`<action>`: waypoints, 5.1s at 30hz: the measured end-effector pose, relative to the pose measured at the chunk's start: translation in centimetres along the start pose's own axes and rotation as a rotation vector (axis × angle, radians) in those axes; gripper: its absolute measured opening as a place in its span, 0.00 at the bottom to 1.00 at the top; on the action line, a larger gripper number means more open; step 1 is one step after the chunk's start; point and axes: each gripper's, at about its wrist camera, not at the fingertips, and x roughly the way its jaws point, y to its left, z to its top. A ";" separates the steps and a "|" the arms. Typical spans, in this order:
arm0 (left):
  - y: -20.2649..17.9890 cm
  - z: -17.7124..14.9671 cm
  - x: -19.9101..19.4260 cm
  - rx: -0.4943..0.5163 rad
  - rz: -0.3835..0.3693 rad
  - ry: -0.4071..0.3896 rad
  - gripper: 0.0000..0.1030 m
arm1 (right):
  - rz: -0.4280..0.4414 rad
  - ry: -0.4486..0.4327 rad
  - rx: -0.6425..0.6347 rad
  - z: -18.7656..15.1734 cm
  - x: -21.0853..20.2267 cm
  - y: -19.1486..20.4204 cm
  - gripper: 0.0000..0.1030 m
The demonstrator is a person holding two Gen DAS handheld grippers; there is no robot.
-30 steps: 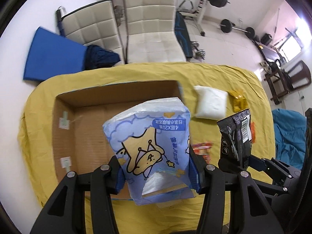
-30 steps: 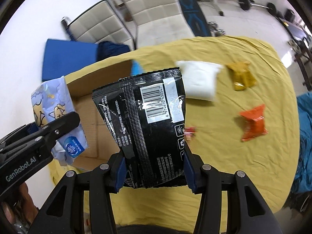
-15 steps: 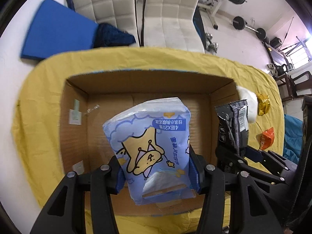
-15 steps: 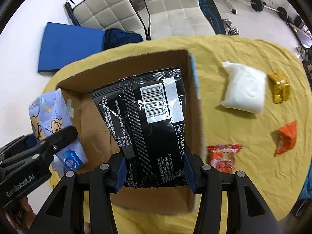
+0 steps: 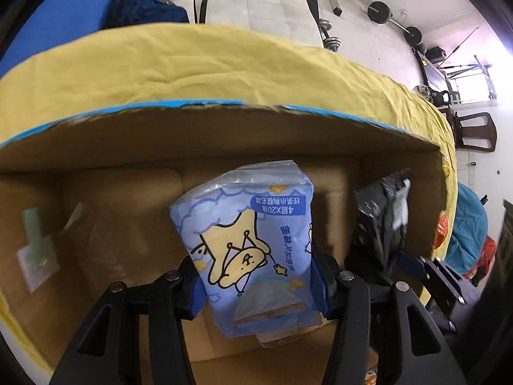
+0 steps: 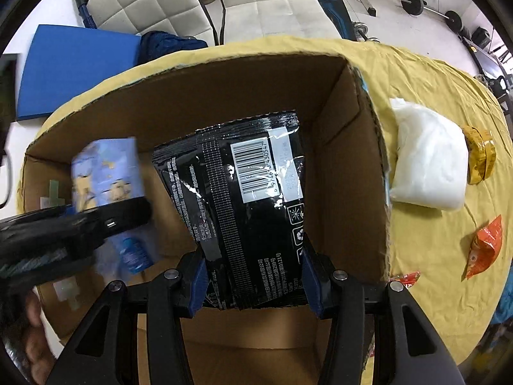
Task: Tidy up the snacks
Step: 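Carry both packs over the cardboard box and lower them inside, then open both tools to release the packs and lift out of the box, then grasp the white bag with the left tool while the right tool grasps the orange pack, then carry the white bag and orange pack over the box and lower them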
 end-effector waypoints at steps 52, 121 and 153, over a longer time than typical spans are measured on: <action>2.6 -10.3 -7.9 0.031 0.185 -0.224 1.00 | -0.032 -0.033 -0.103 -5.3 -5.7 2.0 1.00; -28.2 1.8 10.0 0.148 0.215 0.034 1.00 | 0.032 0.116 0.320 -4.6 0.5 -39.8 0.44; -27.7 3.4 14.8 0.149 0.245 0.051 0.77 | 0.021 0.192 0.334 -0.8 2.8 -39.7 0.45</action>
